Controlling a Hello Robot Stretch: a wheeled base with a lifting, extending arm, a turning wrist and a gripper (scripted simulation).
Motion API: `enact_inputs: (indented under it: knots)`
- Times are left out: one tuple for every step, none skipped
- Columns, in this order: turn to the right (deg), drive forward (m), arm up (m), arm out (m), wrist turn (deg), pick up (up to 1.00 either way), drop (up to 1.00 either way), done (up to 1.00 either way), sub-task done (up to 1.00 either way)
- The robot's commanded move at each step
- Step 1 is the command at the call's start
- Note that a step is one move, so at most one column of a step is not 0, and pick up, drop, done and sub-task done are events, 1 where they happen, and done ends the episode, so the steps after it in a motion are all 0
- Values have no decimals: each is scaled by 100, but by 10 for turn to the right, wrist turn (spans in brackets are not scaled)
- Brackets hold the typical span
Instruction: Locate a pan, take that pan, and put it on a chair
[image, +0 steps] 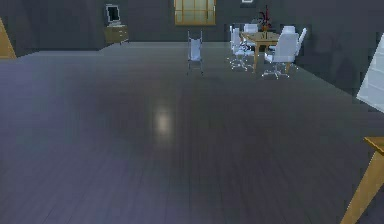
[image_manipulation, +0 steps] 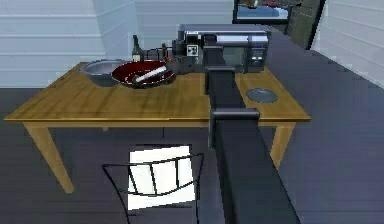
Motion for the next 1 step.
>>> enact_inputs:
  knots:
    - [0, 0, -50, 0, 0, 0, 0, 0, 0]
